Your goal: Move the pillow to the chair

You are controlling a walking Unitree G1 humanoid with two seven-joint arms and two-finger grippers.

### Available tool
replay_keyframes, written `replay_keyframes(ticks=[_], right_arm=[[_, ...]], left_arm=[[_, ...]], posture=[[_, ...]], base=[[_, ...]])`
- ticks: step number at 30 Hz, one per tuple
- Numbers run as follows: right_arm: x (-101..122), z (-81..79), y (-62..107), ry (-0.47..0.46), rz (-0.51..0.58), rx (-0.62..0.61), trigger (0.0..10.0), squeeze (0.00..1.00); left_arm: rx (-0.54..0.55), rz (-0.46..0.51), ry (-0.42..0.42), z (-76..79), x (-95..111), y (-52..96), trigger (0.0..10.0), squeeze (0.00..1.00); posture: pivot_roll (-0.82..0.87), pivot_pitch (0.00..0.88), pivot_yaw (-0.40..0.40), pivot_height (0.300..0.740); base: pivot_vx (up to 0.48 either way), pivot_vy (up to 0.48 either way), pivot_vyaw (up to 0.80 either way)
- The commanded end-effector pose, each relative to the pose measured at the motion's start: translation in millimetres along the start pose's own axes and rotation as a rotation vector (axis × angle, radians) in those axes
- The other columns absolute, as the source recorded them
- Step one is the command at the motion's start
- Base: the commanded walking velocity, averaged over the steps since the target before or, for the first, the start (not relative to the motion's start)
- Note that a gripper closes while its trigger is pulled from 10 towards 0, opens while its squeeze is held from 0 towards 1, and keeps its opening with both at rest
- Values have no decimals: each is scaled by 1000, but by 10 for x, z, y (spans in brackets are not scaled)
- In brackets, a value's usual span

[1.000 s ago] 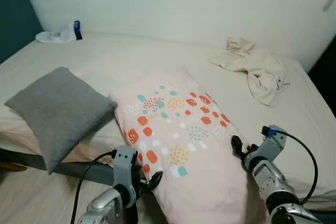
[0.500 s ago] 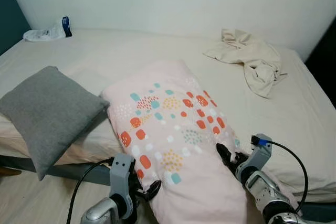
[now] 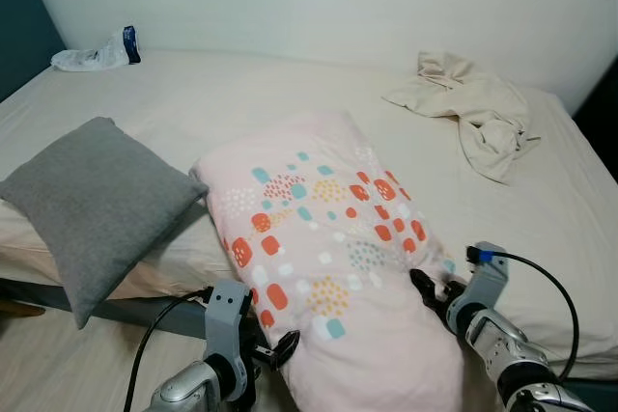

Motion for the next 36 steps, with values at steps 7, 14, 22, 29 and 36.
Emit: replay_keyframes(ticks=[7,14,22,29,36], right_arm=[[-545,59,29,-18,-253,-70,0,0],[-552,93,51,-11,-269,-75,0,0],[-554,140,71,-1,-257,-96,0,0],[-467,132,59,13,-213,-85,0,0],[-390,69,29,14,-171,-42,0,0]], left_arm=[[-4,-28,26,-13,-49,44,10000,0],[-4,-17,100,-39,-20,60,10000,0],[-57,53,404,11,81,-8,10000,0],[-92,66,479,154,101,-108,10000,0],[-72,86,511,191,133,-173,0,0]], posture=[[116,168,-15,560],[112,167,-14,560],[103,163,-16,560],[92,152,-19,560],[85,148,-22,560]], base=[[0,0,0],[0,0,0],[0,0,0],[0,0,0],[0,0,0]])
Point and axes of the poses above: a point about 5 cm out from each wrist's last joint towards the gripper, its own y axis pointing back from the gripper into the wrist, its own x axis along the axis of the wrist's last joint, z = x × y, the point moved 2 cm from there along -y, pointing out of the wrist towards the gripper, and after that the axes turned 12 degrees about -y, right-handed, at the moved point
